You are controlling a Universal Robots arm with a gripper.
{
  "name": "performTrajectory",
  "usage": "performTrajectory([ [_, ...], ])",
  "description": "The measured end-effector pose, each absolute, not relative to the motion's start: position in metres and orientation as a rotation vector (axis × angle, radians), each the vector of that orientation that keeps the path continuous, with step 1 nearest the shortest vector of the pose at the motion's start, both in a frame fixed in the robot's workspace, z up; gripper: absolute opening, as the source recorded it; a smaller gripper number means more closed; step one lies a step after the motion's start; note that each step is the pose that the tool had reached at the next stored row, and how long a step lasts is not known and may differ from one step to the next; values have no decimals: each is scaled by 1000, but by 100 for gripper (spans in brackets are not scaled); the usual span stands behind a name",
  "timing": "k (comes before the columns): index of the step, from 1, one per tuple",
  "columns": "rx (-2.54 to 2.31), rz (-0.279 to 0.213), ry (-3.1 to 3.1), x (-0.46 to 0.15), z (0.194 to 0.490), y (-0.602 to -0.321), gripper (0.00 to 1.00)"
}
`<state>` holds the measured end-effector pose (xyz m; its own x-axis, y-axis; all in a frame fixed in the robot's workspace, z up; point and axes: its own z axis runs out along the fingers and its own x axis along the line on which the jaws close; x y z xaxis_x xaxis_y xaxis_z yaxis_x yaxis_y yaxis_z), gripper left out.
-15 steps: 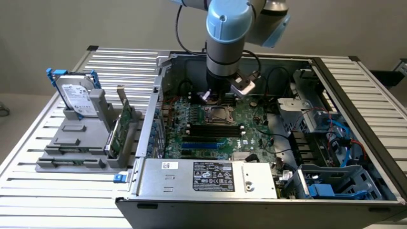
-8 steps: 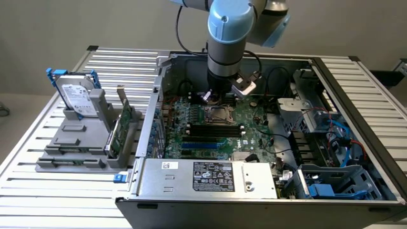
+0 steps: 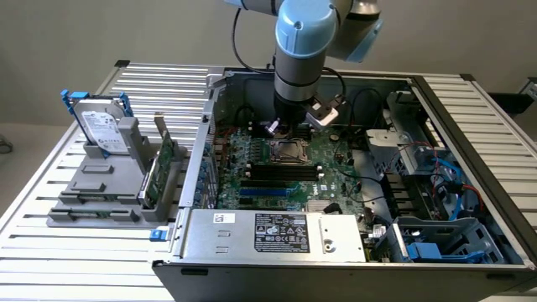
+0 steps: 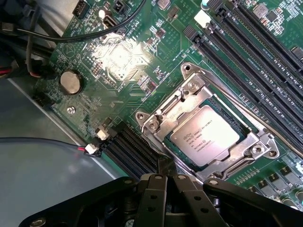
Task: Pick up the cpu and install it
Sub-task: 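Install the first cpu locking lever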
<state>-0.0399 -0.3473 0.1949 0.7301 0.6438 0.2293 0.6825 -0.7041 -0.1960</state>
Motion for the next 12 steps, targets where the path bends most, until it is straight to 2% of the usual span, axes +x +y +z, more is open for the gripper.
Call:
performTrajectory([
  [12,-2666,-200,-1047,-37,194,-347,11],
])
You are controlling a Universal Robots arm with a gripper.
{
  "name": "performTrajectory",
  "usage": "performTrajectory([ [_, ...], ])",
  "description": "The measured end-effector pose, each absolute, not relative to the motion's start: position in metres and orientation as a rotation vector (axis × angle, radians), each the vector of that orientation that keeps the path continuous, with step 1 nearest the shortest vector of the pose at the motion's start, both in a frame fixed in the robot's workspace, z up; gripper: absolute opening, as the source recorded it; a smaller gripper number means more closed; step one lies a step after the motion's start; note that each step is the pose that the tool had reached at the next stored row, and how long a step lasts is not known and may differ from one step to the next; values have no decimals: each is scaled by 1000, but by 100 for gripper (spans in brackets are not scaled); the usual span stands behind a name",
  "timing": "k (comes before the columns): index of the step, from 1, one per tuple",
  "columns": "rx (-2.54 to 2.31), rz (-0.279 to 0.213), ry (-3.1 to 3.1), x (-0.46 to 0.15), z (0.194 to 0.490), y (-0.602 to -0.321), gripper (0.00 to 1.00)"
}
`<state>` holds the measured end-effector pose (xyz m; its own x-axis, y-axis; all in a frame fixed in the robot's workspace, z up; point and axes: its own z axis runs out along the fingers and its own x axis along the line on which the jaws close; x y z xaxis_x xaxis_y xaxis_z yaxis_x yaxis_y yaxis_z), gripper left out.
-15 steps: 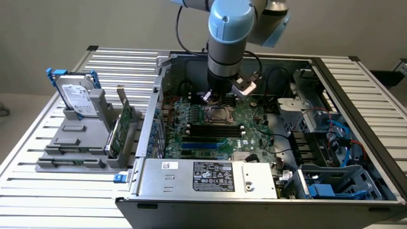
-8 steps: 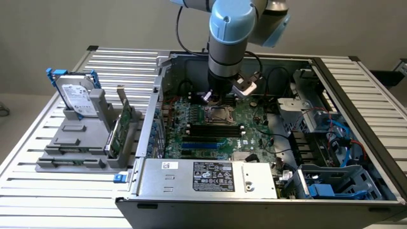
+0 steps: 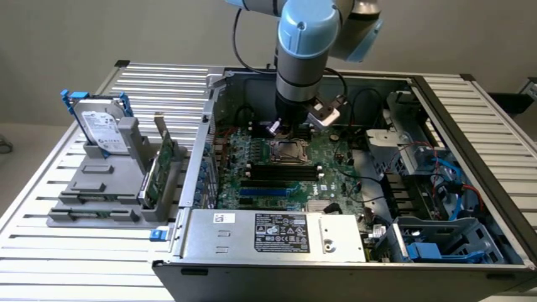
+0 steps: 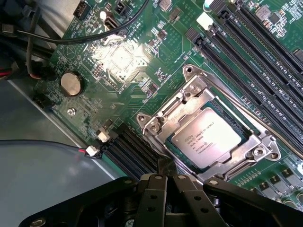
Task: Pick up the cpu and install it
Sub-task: 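Install the first cpu locking lever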
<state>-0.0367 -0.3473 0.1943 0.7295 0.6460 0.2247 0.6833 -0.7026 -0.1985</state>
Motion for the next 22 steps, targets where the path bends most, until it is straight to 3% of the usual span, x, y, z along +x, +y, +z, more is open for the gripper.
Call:
performTrajectory([
  [22,-2673,-180,-1051,-36,194,-347,11],
])
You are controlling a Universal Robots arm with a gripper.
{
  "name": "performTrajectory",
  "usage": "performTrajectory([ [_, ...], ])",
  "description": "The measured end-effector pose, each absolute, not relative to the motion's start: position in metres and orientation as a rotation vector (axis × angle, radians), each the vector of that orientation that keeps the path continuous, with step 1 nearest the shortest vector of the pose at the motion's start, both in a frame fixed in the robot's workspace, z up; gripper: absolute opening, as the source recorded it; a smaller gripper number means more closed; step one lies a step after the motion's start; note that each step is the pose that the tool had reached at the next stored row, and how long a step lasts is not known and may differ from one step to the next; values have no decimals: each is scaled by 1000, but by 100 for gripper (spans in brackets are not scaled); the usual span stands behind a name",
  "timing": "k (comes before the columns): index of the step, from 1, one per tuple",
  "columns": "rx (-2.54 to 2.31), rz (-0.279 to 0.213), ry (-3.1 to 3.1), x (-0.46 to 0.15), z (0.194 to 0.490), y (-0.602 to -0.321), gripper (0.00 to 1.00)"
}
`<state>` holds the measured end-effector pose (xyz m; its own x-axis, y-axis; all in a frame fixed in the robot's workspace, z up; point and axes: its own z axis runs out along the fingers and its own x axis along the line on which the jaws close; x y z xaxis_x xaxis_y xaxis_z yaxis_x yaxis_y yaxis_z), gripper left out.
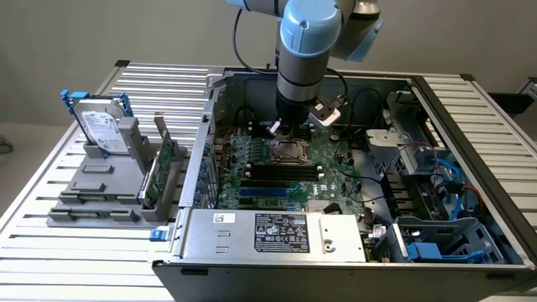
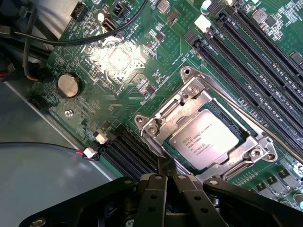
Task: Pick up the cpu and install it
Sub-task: 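Install the first cpu locking lever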
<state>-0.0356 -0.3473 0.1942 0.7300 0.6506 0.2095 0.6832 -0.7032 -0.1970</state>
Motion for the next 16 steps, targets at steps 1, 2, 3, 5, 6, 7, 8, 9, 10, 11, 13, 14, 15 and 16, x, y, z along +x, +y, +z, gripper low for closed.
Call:
performTrajectory([
  [1,-2673,-180,-1051,-36,194,-347,11],
  [2,-2673,-180,-1052,-36,194,-347,11],
  [3,-2673,-180,-1052,-36,194,-347,11],
  [5,-2673,-180,-1052,-36,194,-347,11],
  [6,-2673,-180,-1052,-36,195,-347,11],
  [7,-2673,-180,-1053,-36,195,-347,11],
  [8,-2672,-180,-1053,-36,195,-347,11],
  [9,-2672,-180,-1053,-36,195,-347,11],
  [10,-2672,-179,-1054,-36,195,-347,11],
  [11,-2672,-179,-1054,-36,195,-347,11],
  [13,-2673,-179,-1054,-35,195,-347,11],
  [14,-2673,-179,-1055,-35,195,-347,11],
  [15,-2673,-179,-1055,-35,195,-346,11],
  [16,-2673,-178,-1055,-35,195,-346,11],
])
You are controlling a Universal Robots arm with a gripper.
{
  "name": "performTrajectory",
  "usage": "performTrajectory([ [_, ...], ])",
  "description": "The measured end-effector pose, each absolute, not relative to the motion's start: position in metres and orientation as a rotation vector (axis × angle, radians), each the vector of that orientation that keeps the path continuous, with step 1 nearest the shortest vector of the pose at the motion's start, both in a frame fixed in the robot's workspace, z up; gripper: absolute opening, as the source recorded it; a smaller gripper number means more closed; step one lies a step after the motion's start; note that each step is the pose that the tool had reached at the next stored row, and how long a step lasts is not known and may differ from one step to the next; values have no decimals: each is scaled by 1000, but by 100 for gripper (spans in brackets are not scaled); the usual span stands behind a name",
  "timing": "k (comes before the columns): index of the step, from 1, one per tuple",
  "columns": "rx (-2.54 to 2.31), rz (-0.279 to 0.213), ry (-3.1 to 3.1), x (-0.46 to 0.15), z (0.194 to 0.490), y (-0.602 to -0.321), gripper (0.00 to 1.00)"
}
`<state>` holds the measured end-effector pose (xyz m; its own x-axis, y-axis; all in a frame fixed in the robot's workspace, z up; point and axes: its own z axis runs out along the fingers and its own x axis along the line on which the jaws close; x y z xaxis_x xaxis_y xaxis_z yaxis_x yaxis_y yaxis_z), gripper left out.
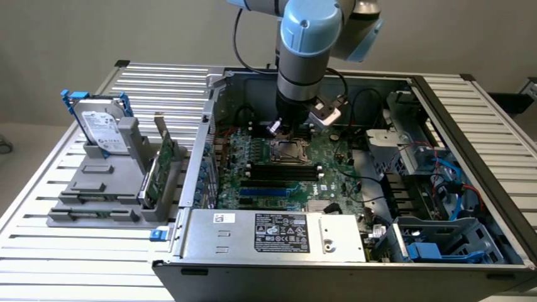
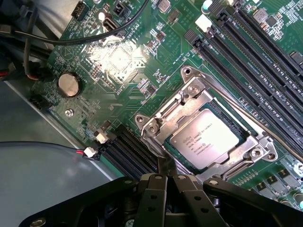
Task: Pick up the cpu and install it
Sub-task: 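Install the first cpu locking lever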
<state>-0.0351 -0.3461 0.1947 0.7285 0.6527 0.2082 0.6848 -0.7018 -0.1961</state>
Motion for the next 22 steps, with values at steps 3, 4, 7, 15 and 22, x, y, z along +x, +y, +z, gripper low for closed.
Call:
performTrajectory([
  [3,-2673,-178,-1056,-34,195,-346,11],
  [4,-2673,-178,-1057,-33,195,-345,11],
  [7,-2673,-178,-1058,-33,195,-344,11],
  [15,-2677,-168,-1058,-33,195,-338,11],
  [22,-2680,-152,-1058,-33,195,-333,11],
])
